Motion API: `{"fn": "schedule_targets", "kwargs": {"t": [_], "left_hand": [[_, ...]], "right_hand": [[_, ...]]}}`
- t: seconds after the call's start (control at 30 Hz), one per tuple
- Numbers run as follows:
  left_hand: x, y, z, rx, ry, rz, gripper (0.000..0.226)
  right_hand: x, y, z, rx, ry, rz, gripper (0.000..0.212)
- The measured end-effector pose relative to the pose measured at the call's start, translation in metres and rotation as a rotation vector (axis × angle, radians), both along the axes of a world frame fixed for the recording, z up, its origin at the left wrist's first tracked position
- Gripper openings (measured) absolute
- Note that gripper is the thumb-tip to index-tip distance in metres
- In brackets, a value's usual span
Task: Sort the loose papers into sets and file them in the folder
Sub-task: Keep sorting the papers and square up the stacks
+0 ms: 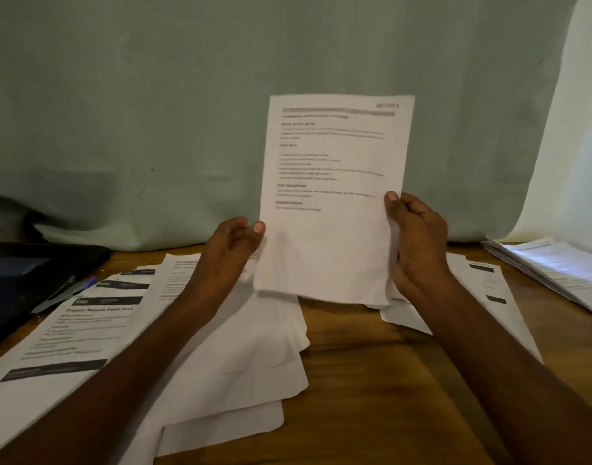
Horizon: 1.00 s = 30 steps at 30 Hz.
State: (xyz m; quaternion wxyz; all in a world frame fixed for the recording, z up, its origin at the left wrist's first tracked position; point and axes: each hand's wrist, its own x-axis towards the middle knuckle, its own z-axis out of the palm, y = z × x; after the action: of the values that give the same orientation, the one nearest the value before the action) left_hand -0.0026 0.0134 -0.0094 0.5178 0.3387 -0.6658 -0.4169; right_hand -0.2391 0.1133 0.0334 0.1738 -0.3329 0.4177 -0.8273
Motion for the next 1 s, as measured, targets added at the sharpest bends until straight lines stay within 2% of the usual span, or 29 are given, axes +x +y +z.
{"fn": "schedule_targets", "kwargs": {"t": [0.1,0.17,0.3,0.37,0.43,0.47,0.53,0.57,0.6,0.67,0.7,0.77,0.93,1.0], "left_hand": [[0.003,0.004,0.005,0.040,0.078,-0.076,0.049],[0.004,0.006,0.010,0.088,0.155,-0.140,0.041],[0.007,0.010,0.014,0.171,0.246,-0.279,0.045],[0.009,0.007,0.014,0.176,0.251,-0.231,0.038],[0.012,-0.003,0.012,0.157,0.244,-0.079,0.027],[0.016,-0.010,0.009,0.123,0.192,0.013,0.023],[0.027,-0.025,-0.002,0.037,-0.020,0.189,0.021],[0.034,-0.032,-0.008,0.024,-0.131,0.265,0.021],[0.040,-0.039,-0.014,0.031,-0.210,0.321,0.022],[0.050,-0.050,-0.021,0.014,-0.354,0.384,0.023],[0.052,-0.053,-0.022,-0.015,-0.440,0.399,0.024],[0.054,-0.056,-0.022,-0.069,-0.573,0.430,0.025],[0.052,-0.042,-0.016,-0.129,-0.772,0.518,0.021],[0.052,-0.037,-0.012,-0.161,-0.845,0.595,0.020]], "right_hand": [[0.007,0.001,-0.003,0.002,-0.054,0.069,0.005],[0.010,0.001,-0.004,0.021,-0.024,0.074,0.006],[0.016,0.002,-0.004,0.026,0.057,0.083,0.012],[0.016,-0.002,-0.008,0.093,0.131,0.074,0.008],[0.013,-0.009,-0.020,0.206,0.275,-0.015,0.017],[0.007,-0.013,-0.029,0.309,0.444,-0.126,0.018],[-0.003,-0.017,-0.047,0.624,0.927,-0.368,0.019],[-0.008,-0.019,-0.056,0.776,1.098,-0.388,0.030],[-0.012,-0.021,-0.062,0.899,1.172,-0.314,0.046],[-0.014,-0.026,-0.068,1.090,1.217,-0.132,0.074],[-0.015,-0.028,-0.069,1.163,1.235,-0.075,0.079],[-0.018,-0.029,-0.070,1.210,1.235,-0.068,0.075],[-0.025,-0.032,-0.067,1.141,1.229,-0.173,0.060],[-0.026,-0.033,-0.067,1.094,1.183,-0.203,0.048]]}}
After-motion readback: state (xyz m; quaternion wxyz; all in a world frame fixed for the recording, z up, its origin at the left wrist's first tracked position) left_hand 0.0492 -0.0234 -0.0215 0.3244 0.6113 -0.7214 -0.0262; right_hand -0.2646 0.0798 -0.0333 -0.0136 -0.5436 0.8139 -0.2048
